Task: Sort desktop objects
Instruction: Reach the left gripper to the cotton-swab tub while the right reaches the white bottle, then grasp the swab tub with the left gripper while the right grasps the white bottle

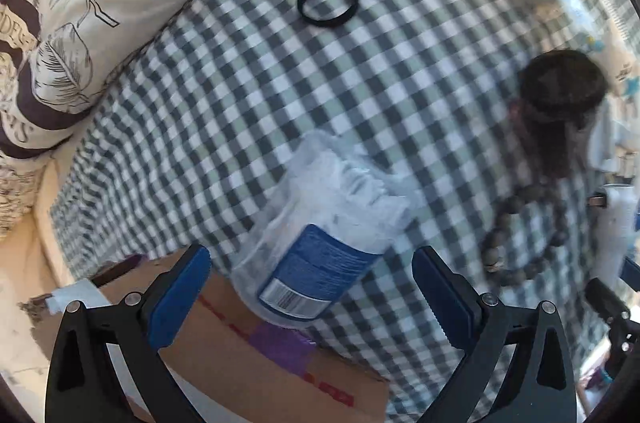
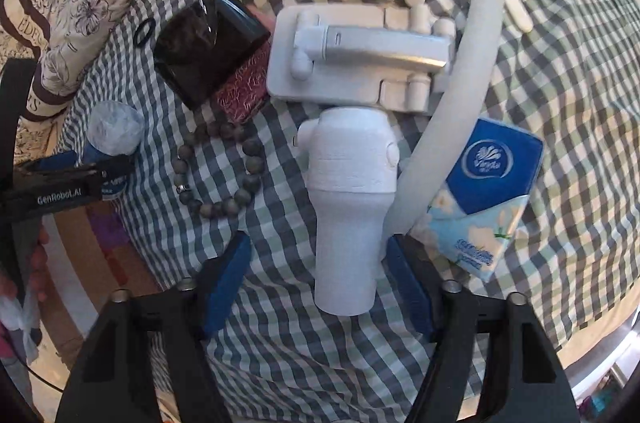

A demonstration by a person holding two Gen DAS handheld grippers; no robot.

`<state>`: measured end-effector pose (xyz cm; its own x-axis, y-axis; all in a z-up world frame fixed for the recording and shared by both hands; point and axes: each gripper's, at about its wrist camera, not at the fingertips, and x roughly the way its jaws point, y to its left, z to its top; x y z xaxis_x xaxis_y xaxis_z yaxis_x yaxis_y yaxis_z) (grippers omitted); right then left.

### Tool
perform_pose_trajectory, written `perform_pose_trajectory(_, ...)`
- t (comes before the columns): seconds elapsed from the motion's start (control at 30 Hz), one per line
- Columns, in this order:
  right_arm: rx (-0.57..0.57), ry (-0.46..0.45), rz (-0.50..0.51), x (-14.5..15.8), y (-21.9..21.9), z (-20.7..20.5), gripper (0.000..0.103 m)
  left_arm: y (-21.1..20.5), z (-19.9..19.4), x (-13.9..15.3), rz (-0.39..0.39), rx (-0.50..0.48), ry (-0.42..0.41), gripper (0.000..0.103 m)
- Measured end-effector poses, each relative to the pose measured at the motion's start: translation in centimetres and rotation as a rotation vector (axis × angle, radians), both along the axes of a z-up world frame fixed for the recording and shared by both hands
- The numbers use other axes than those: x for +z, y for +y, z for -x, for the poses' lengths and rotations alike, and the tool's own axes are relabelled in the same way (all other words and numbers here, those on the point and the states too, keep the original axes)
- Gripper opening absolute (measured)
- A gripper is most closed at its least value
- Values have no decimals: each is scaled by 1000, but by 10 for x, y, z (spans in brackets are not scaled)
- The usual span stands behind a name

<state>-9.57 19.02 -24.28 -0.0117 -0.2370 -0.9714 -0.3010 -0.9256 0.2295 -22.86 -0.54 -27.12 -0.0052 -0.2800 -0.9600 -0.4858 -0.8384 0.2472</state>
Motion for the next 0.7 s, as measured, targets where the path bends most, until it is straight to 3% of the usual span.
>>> perform_pose_trajectory(0.1, -3, -13, -13, -5, 1, -2, 57, 5, -4, -19, 49, -27, -81, 102)
perform_pose_trajectory(0.23, 1, -26, -33, -10, 4, -2, 44, 5, -3, -27, 89, -24, -82, 92)
perform_pose_trajectory(0.27, 0, -28, -40, -10, 5, -2, 37, 2, -2, -27, 89, -11, -82, 84)
perform_pose_trajectory(0.3, -3, -32, -50, -11, 7, -3, 33, 0, 0, -28, 91, -2, -84, 65)
perform_pose_trajectory(0.4, -13, -25, -41, -10, 11, -5, 32, -5, 0, -29, 64, 17, -93, 65)
perform_pose_trajectory(0.7, -4, 3, -40, 14, 17, -6, 32, -1, -20, -1, -28, -4, -3, 64)
